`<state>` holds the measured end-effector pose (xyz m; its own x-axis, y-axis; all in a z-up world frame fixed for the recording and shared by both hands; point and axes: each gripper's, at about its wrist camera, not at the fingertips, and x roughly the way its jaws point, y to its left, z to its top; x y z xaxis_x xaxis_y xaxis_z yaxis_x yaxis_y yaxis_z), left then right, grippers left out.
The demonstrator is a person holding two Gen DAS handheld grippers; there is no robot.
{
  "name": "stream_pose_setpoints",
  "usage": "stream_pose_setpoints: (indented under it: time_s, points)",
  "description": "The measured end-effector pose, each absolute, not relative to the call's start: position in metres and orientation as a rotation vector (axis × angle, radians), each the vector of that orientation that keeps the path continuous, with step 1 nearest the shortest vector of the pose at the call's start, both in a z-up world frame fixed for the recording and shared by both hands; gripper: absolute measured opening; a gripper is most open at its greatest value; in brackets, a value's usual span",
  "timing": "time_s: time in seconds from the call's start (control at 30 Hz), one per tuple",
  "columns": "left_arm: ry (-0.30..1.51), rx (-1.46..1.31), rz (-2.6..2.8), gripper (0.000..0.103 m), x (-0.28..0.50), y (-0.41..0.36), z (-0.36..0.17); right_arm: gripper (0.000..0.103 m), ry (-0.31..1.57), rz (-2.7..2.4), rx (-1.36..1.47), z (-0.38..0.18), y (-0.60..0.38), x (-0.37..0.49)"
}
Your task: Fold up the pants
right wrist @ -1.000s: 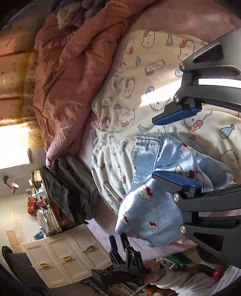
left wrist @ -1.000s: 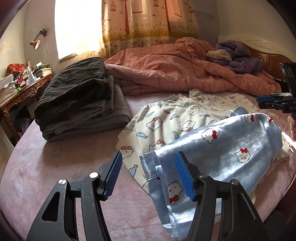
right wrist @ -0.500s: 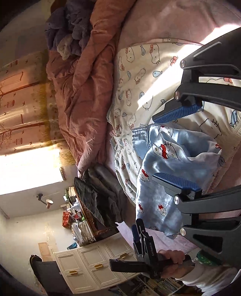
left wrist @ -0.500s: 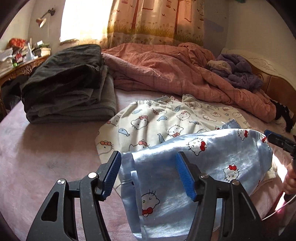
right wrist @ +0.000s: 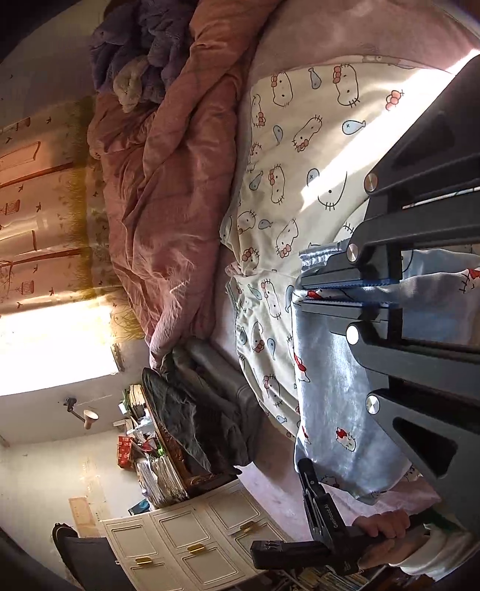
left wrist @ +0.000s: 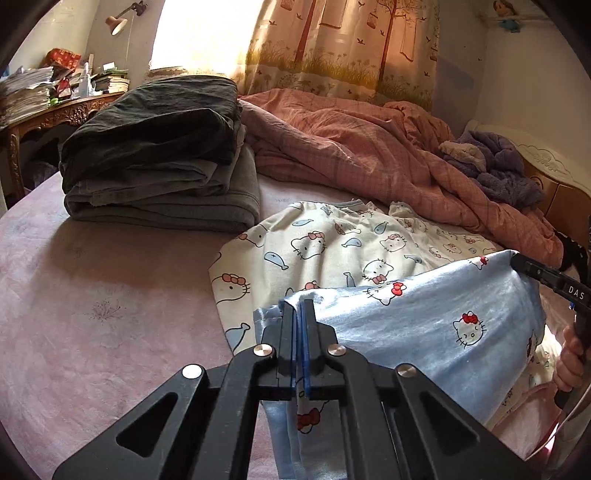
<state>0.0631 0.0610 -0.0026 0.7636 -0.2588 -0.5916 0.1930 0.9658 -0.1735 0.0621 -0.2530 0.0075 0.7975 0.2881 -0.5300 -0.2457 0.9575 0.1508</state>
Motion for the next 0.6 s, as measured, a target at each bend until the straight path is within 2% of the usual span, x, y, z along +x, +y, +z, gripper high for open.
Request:
stream_pose_setpoints:
  time_s: [0.2,0.6]
  points:
    - [0.666,-0.019,-0.184,0.002,0.069,0.052,-0.019,0.005,0.663,0.255,0.112,-0.021,-0.255,0.083]
    - [0.657,0.052,-0.108,0.006,0.067,0.044,-0.031,0.006,0.7,0.117,0.167,-0.05,-0.269,0.089]
